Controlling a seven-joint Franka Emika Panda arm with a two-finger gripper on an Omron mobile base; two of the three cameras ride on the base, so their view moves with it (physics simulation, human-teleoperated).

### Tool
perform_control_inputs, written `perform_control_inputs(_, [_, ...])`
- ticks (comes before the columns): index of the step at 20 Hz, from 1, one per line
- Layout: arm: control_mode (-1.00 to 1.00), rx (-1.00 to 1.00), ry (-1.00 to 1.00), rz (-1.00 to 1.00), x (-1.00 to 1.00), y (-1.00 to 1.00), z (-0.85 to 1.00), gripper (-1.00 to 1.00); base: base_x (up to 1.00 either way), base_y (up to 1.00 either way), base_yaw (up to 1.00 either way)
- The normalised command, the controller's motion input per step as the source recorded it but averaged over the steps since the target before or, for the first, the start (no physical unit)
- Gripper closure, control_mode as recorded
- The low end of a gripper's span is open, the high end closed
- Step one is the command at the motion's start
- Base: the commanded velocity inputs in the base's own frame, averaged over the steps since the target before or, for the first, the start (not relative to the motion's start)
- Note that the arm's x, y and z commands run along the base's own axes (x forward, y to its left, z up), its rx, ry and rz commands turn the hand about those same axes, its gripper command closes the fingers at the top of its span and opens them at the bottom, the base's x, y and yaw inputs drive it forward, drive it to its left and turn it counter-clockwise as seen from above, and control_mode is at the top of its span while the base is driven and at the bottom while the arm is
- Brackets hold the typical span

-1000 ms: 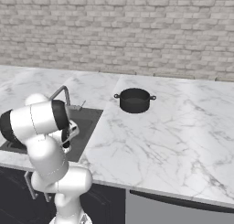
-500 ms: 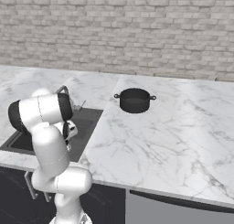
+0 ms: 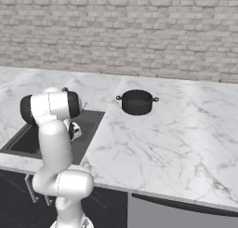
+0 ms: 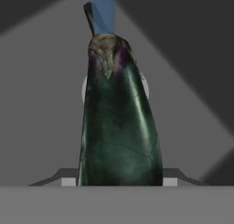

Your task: Turn on the sink faucet. Then move the eggplant from the counter to the sink. Turn off the sink. Move the vegetable from the sink to the pot next to the stove. Finally move the pot to the front center burner.

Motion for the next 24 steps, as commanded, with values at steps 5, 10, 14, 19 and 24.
perform_control_inputs(5, [-1.0, 0.0, 0.01, -0.05, 0.3, 0.17, -0.18, 1.0, 0.0, 0.0, 0.0])
perform_control_inputs(10, [-1.0, 0.0, 0.01, -0.09, 0.2, 0.32, -0.16, 1.0, 0.0, 0.0, 0.0])
perform_control_inputs(14, [-1.0, 0.0, 0.0, -0.08, 0.19, 0.24, -0.18, 1.0, 0.0, 0.0, 0.0])
perform_control_inputs(19, [-1.0, 0.0, 0.0, -0.05, 0.23, 0.12, -0.24, 1.0, 0.0, 0.0, 0.0])
perform_control_inputs(24, [-1.0, 0.0, 0.0, -0.03, 0.29, 0.02, -0.23, 1.0, 0.0, 0.0, 0.0])
